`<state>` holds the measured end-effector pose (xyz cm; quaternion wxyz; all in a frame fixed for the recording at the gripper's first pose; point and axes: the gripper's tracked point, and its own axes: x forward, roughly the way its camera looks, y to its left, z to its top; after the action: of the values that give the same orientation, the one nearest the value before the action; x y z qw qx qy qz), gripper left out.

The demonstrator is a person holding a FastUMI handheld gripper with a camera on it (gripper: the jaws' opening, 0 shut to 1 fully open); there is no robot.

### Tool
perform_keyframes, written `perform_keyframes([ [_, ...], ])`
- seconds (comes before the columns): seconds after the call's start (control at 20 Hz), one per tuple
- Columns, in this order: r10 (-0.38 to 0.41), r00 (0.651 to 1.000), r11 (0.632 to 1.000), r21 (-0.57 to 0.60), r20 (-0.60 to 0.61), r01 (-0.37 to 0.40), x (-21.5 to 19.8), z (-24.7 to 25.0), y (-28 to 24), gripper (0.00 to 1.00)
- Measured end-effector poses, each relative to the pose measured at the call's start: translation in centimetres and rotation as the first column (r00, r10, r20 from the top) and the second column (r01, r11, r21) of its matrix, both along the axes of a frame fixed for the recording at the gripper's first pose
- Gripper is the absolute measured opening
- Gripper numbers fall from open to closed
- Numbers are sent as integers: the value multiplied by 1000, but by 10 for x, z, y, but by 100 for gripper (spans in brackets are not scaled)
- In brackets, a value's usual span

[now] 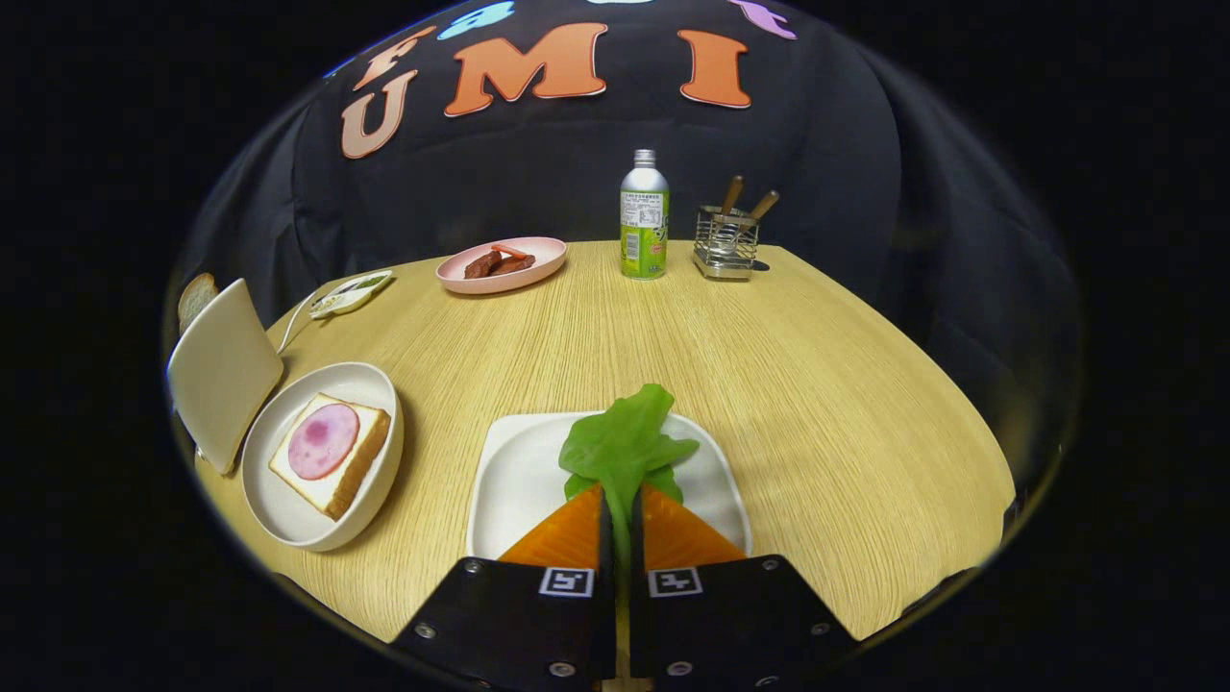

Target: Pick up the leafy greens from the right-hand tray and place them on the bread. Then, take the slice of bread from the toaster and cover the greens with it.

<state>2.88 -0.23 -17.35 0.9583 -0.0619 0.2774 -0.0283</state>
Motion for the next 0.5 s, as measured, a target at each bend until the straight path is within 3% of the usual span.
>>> perform_keyframes([
  [0.5,101,993,995,-2,64,-101,1,43,52,4],
])
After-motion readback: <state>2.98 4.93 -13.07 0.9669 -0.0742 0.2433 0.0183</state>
